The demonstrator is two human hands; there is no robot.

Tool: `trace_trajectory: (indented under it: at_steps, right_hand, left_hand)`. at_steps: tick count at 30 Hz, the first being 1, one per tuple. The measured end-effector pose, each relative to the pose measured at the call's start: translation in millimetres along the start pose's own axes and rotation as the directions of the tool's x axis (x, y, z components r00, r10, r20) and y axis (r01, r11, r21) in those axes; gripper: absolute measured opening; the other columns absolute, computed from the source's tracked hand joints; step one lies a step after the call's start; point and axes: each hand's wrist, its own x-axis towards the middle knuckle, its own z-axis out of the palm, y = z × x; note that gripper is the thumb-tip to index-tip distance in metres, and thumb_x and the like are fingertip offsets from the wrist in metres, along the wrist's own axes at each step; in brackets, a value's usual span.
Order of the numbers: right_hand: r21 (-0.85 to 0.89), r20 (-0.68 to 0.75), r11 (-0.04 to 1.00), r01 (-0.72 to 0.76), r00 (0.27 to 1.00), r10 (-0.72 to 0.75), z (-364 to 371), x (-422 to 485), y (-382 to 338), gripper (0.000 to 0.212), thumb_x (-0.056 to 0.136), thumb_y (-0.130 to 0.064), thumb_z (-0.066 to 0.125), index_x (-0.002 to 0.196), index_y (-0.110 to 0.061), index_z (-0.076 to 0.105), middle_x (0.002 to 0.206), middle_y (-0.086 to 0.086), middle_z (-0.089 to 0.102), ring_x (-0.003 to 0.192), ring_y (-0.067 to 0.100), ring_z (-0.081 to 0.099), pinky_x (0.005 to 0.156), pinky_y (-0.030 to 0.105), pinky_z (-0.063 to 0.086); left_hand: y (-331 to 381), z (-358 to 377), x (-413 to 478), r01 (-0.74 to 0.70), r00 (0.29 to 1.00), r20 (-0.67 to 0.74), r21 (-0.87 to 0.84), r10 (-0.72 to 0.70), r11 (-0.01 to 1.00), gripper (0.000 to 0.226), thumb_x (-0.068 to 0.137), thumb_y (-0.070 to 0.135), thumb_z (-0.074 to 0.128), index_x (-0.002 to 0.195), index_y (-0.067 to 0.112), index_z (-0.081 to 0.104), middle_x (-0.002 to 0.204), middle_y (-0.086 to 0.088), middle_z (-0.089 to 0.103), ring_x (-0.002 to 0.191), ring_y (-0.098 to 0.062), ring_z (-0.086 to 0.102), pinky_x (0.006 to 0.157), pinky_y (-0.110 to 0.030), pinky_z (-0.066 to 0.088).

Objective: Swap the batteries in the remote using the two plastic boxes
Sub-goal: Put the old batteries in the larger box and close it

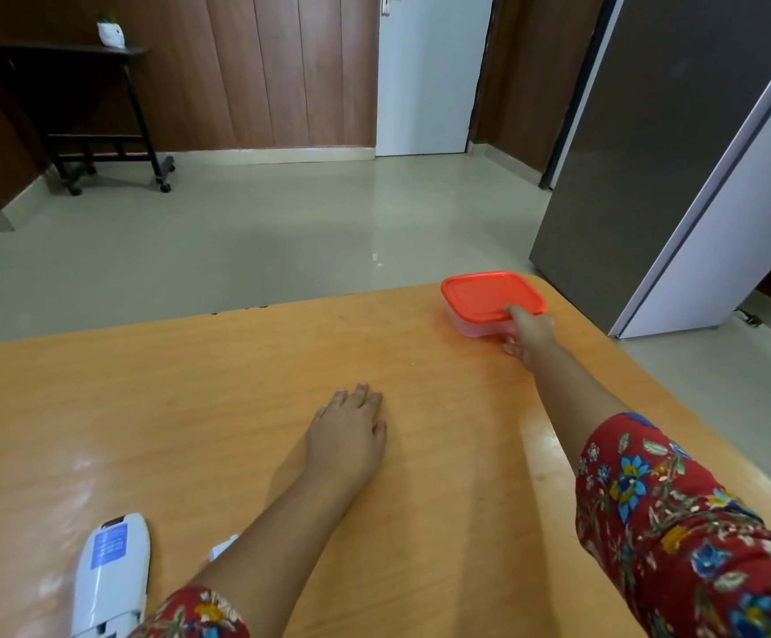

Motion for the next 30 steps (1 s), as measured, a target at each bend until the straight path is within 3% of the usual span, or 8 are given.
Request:
trace_trajectory:
  at_steps: [3,4,7,11,14,19,26,30]
  right_hand:
    - [0.062,0.059,0.998,-0.015,0.998,0.012,-2.7,-35.8,3.0,0.061,0.087,-0.038,0.062,0.136,-0.010,0.039,0.119,0.007,0.052,0.100,0.027,0.061,0.076,0.039,0.052]
    - [0.066,0.100,0.998,-0.020,0.995,0.014,-4.4,-55.1,6.1,0.056,0.091,-0.037,0.057,0.137,-0.011,0.039,0.129,0.006,0.050,0.108,0.028,0.059,0.072,0.034,0.051]
    - [0.067,0.251,0.996,-0.051,0.967,0.033,-14.2,-128.4,27.7,0.034,0.097,-0.026,0.045,0.128,-0.012,0.047,0.141,0.010,0.048,0.100,0.028,0.061,0.057,0.025,0.044]
    - [0.042,0.525,0.972,-0.232,0.832,0.176,-37.5,-246.0,64.9,0.026,0.100,-0.023,0.034,0.118,-0.014,0.051,0.123,0.007,0.061,0.084,0.018,0.062,0.068,0.023,0.044]
    - [0.047,0.595,0.964,-0.263,0.782,0.184,-48.1,-326.3,85.4,0.031,0.100,-0.023,0.034,0.117,-0.014,0.058,0.107,0.001,0.068,0.087,0.017,0.063,0.075,0.025,0.045]
    - [0.026,0.654,0.966,-0.255,0.735,0.177,-31.7,-421.9,108.9,0.027,0.098,-0.023,0.042,0.111,-0.016,0.064,0.103,0.002,0.071,0.083,0.017,0.065,0.072,0.025,0.048]
    - [-0.255,0.729,0.954,0.157,0.679,0.083,22.1,-498.5,142.3,0.020,0.093,-0.026,0.050,0.107,-0.021,0.064,0.099,0.000,0.072,0.081,0.014,0.065,0.076,0.029,0.047]
    - [-0.330,0.793,0.729,0.599,0.595,-0.130,54.1,-518.1,170.9,0.021,0.090,-0.027,0.054,0.109,-0.024,0.064,0.102,-0.008,0.068,0.093,0.011,0.063,0.084,0.029,0.050]
  left_hand:
    - [-1.3,-12.3,1.5,0.016,0.993,0.121,-0.075,-0.007,0.997,0.056,0.097,0.038,0.041,0.149,0.027,0.027,0.160,0.006,0.017,0.147,-0.019,0.017,0.114,-0.036,0.029]
    - [-1.7,-18.9,-0.7,0.045,0.987,0.159,-0.141,-0.022,0.989,0.056,0.096,0.038,0.043,0.148,0.027,0.029,0.159,0.006,0.019,0.145,-0.019,0.021,0.113,-0.035,0.031]
    - [-1.6,-39.6,-27.6,0.097,0.994,0.076,-0.309,-0.077,0.946,0.048,0.096,0.038,0.046,0.143,0.028,0.039,0.150,0.006,0.040,0.131,-0.017,0.044,0.096,-0.032,0.044]
    - [-10.7,-55.7,-107.2,0.025,0.992,-0.098,-0.448,-0.076,0.894,0.034,0.094,0.039,0.048,0.127,0.032,0.056,0.131,0.014,0.057,0.114,-0.011,0.057,0.089,-0.033,0.049]
    - [-29.7,-58.9,-177.0,0.052,0.987,-0.094,-0.582,-0.131,0.812,0.025,0.091,0.038,0.052,0.112,0.034,0.064,0.109,0.019,0.067,0.102,-0.003,0.061,0.083,-0.035,0.053]
    - [-67.4,-63.1,-283.3,0.113,0.972,-0.079,-0.669,-0.221,0.735,0.021,0.091,0.033,0.056,0.108,0.029,0.068,0.100,0.017,0.070,0.090,0.002,0.062,0.082,-0.021,0.049]
    - [-138.8,-59.2,-362.6,0.251,0.899,-0.129,-0.629,-0.418,0.736,0.024,0.092,0.034,0.054,0.111,0.029,0.067,0.108,0.013,0.069,0.097,-0.005,0.062,0.087,-0.031,0.052]
    - [-187.3,-56.7,-372.2,0.308,0.816,-0.227,-0.609,-0.532,0.731,0.027,0.090,0.029,0.059,0.116,0.027,0.063,0.123,0.007,0.062,0.111,-0.011,0.058,0.088,-0.029,0.046]
